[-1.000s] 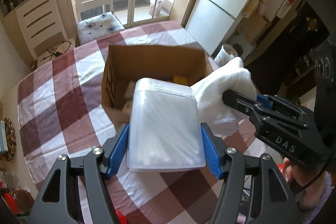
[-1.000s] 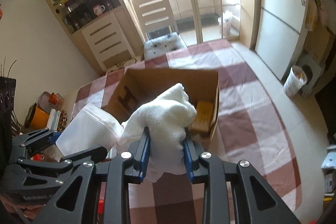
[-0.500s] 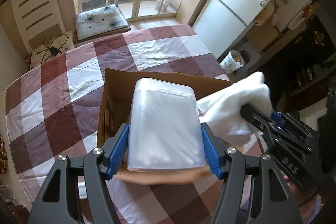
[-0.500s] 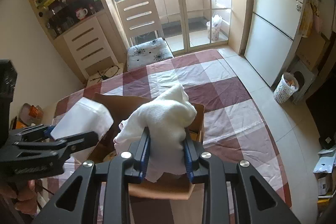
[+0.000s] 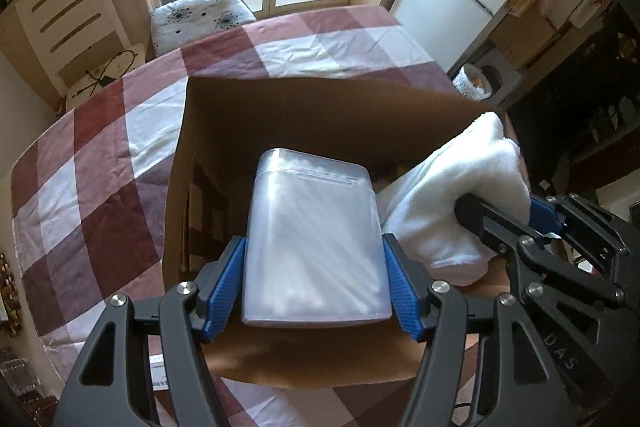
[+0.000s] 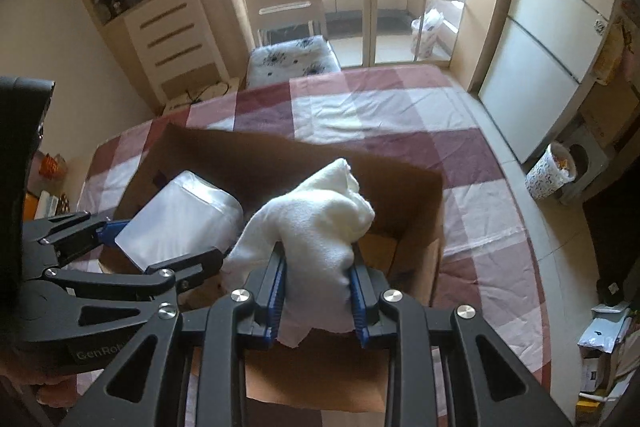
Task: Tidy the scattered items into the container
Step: 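Carry the white plastic box over the cardboard box while the right tool carries the glove, then open the left tool releasing the plastic box while the right tool releases the glove, then withdraw both open tools from the cardboard box back over the table, then close the left tool on the red block while the right tool grasps the white carton, then lift the red block with the left tool while the right tool lifts the carton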
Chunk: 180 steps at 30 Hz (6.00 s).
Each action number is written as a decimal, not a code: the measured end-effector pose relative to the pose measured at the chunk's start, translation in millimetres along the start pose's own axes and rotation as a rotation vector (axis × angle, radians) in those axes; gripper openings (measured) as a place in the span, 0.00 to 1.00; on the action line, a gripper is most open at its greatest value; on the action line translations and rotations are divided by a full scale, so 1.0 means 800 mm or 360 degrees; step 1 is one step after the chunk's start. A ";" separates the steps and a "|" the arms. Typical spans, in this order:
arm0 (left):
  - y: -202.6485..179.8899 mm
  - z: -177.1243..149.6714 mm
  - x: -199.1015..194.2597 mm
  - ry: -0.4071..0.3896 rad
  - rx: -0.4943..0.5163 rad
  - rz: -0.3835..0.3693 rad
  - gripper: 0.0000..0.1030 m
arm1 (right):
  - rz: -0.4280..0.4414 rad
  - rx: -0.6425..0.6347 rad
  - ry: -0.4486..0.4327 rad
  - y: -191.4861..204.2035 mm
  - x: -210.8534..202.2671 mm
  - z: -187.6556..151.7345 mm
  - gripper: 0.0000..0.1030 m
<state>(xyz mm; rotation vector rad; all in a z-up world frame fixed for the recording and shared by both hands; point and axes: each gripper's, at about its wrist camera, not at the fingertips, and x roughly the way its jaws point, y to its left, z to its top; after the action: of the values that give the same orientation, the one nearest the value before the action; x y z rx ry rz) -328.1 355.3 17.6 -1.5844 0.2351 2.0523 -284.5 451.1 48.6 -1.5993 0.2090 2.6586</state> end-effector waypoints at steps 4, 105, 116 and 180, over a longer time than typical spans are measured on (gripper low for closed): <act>0.000 -0.007 0.005 0.0002 0.0028 0.0043 0.65 | 0.0012 -0.0016 0.0041 0.001 0.010 -0.009 0.27; 0.124 -0.354 -0.127 -0.0026 -0.0538 0.0225 0.88 | 0.0227 -0.0183 0.0330 0.154 -0.062 -0.207 0.47; 0.154 -0.421 -0.094 0.0106 -0.0725 0.0180 0.88 | 0.0256 -0.0229 0.0420 0.186 -0.022 -0.220 0.48; 0.159 -0.443 -0.025 0.0120 -0.0880 0.0228 0.72 | 0.0531 -0.0807 0.0576 0.279 0.140 -0.191 0.36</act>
<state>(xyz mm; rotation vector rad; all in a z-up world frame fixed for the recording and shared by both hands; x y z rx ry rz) -89.8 84.7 -91.8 -2.0153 -0.2222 2.2987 -225.1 205.3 -98.6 -2.3896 -0.2374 2.7835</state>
